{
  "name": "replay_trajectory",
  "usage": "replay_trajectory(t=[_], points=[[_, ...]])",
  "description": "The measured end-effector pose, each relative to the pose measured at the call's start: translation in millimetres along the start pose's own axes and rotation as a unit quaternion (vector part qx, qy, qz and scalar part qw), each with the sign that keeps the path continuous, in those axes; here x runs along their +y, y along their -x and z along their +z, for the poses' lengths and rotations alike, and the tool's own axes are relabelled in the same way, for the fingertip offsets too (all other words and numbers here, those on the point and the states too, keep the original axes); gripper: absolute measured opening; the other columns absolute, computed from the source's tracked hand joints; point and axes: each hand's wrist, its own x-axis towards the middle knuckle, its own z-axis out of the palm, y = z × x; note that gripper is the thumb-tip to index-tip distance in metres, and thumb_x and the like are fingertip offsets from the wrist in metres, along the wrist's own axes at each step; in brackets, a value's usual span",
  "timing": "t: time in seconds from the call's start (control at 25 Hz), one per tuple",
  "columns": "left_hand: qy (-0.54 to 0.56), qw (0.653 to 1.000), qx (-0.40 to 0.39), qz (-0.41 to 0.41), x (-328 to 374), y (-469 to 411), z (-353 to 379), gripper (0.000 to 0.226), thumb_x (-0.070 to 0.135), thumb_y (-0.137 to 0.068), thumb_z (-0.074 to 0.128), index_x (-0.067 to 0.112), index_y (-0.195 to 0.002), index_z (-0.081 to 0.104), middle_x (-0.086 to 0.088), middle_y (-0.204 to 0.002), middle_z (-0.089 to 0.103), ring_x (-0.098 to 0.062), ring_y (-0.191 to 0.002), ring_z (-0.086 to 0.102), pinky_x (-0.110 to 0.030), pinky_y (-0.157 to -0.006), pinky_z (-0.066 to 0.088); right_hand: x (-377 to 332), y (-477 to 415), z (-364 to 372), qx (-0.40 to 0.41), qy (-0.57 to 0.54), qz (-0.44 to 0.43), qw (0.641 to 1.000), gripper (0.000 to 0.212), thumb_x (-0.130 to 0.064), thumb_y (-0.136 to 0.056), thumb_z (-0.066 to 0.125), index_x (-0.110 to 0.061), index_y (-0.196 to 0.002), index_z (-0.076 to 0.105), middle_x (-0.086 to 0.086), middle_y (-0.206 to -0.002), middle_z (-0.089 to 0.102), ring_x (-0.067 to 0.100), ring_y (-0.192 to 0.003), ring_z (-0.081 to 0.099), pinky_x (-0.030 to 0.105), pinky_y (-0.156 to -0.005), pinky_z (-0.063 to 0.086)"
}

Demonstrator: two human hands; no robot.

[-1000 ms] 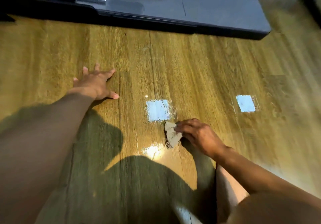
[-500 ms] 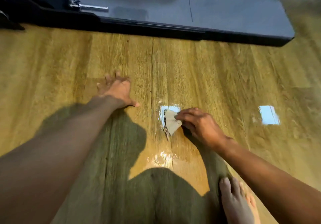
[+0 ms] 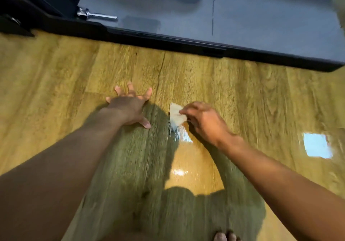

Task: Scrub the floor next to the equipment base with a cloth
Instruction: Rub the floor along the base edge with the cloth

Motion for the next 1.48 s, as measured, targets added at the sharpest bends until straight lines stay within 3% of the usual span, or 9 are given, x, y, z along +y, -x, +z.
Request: replay_trajectory(t=[0.16, 0.24, 0.36, 0.48, 0.72, 0.88, 1.12, 1.36, 1.48], points=[[-0.012, 1.000, 0.008, 0.004, -3, -2, 4, 0.121, 0.060, -0.063, 0.076, 0.048, -0.145, -0.012, -0.018, -0.155, -0.022, -0.051, -0.139, -0.011, -0.069, -0.107, 0.016, 43, -86, -12, 0.039, 0.001, 0.089, 0.995, 0.035, -0.002, -0.088, 0.059, -0.019, -0.119, 0.062, 0.002, -0.121, 0.061, 0.018, -0.110, 0.058, 0.045, -0.106, 0.039], [-0.019, 1.000, 0.009, 0.009, -5, -4, 4, 0.122, 0.062, -0.063, 0.075, 0.049, -0.145, -0.014, -0.019, -0.155, -0.022, -0.052, -0.139, -0.010, -0.069, -0.108, 0.016, 33, -74, -4, 0.054, -0.019, 0.115, 0.992, 0.032, -0.004, -0.089, 0.057, -0.017, -0.118, 0.063, 0.005, -0.120, 0.061, 0.022, -0.109, 0.058, 0.045, -0.101, 0.044], [-0.026, 1.000, 0.009, 0.010, -7, -8, 8, 0.122, 0.063, -0.062, 0.074, 0.048, -0.144, -0.015, -0.020, -0.154, -0.022, -0.052, -0.139, -0.011, -0.069, -0.108, 0.015, 9, -21, 3, 0.029, -0.025, 0.024, 0.999, 0.030, -0.009, -0.089, 0.057, -0.020, -0.116, 0.063, 0.003, -0.115, 0.061, 0.020, -0.102, 0.058, 0.036, -0.092, 0.051], [-0.026, 1.000, 0.011, 0.012, -7, -10, 10, 0.123, 0.063, -0.061, 0.076, 0.048, -0.145, -0.013, -0.019, -0.155, -0.019, -0.052, -0.139, -0.010, -0.071, -0.104, 0.015, 38, -50, -18, -0.006, 0.000, -0.038, 0.999, 0.028, -0.015, -0.090, 0.055, -0.020, -0.117, 0.063, 0.002, -0.119, 0.061, 0.017, -0.104, 0.060, 0.028, -0.094, 0.049], [-0.015, 1.000, 0.018, 0.003, -9, -10, 12, 0.124, 0.064, -0.060, 0.076, 0.050, -0.144, -0.015, -0.015, -0.156, -0.022, -0.050, -0.139, -0.013, -0.070, -0.104, 0.014, 76, -121, -25, 0.086, 0.023, 0.157, 0.984, 0.035, -0.001, -0.090, 0.055, -0.015, -0.120, 0.062, 0.007, -0.117, 0.059, 0.026, -0.107, 0.056, 0.040, -0.094, 0.048], [-0.012, 1.000, 0.021, 0.006, -9, -8, 15, 0.124, 0.062, -0.063, 0.075, 0.049, -0.143, -0.018, -0.014, -0.155, -0.025, -0.048, -0.139, -0.016, -0.069, -0.106, 0.012, 59, -78, -13, 0.060, 0.008, 0.057, 0.997, 0.029, -0.011, -0.091, 0.058, -0.017, -0.119, 0.062, 0.004, -0.121, 0.059, 0.022, -0.110, 0.056, 0.037, -0.096, 0.050], [-0.002, 1.000, 0.010, -0.003, -8, -6, 12, 0.123, 0.062, -0.063, 0.075, 0.051, -0.142, -0.018, -0.014, -0.153, -0.029, -0.046, -0.139, -0.020, -0.068, -0.106, 0.012, 82, -111, -29, 0.108, -0.004, 0.165, 0.980, 0.029, -0.009, -0.092, 0.055, -0.016, -0.120, 0.062, 0.006, -0.125, 0.057, 0.022, -0.110, 0.056, 0.034, -0.098, 0.048], [0.000, 1.000, 0.022, 0.002, -9, -10, 14, 0.125, 0.060, -0.058, 0.079, 0.053, -0.143, -0.013, -0.014, -0.155, -0.023, -0.049, -0.139, -0.015, -0.071, -0.104, 0.014, 37, -1, -10, 0.047, -0.019, 0.006, 0.999, 0.029, -0.013, -0.087, 0.054, -0.018, -0.113, 0.066, 0.006, -0.116, 0.063, 0.021, -0.099, 0.061, 0.029, -0.086, 0.050], [0.014, 1.000, 0.012, -0.001, -7, -10, 11, 0.127, 0.058, -0.056, 0.081, 0.054, -0.142, -0.013, -0.014, -0.154, -0.026, -0.049, -0.138, -0.017, -0.072, -0.105, 0.013, 54, -37, -26, 0.057, 0.009, 0.075, 0.996, 0.028, -0.010, -0.092, 0.055, -0.016, -0.118, 0.063, 0.006, -0.125, 0.060, 0.021, -0.104, 0.062, 0.030, -0.089, 0.053]])
